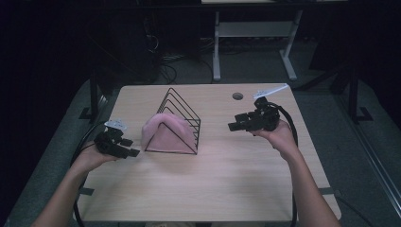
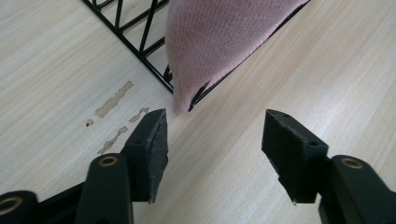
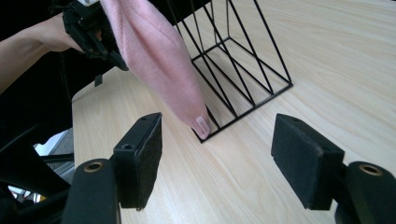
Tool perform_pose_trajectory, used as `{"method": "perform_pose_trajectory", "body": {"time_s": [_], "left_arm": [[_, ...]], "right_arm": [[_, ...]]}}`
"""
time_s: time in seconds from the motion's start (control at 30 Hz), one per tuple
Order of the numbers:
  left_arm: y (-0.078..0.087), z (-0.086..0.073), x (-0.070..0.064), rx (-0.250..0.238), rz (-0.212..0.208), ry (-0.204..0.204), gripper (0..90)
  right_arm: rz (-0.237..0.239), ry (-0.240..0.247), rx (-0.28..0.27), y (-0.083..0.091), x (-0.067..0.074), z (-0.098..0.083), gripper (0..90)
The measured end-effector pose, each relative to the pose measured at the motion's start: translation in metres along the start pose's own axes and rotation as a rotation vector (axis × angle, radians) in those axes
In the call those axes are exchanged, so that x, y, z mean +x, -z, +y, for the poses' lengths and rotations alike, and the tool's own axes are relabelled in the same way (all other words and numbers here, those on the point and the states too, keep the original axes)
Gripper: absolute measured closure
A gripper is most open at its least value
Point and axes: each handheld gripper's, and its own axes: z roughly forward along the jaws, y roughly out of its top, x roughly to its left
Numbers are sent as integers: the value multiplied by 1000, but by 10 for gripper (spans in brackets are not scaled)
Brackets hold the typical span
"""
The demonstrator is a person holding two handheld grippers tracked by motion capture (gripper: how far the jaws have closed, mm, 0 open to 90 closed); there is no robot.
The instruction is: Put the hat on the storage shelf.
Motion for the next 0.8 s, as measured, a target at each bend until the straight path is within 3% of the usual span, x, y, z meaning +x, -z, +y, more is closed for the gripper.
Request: {"method": "perform_pose_trajectory", "body": {"time_s": [0.5,0.8], "left_arm": [[0,-3,-7,-17,-5,16,276],[1,-8,-11,-33,21,40,275]], "right_arm": [[-43,-53,-7,20,-12,-37,271],[-69,-69,-13,29,-17,-57,267]]}}
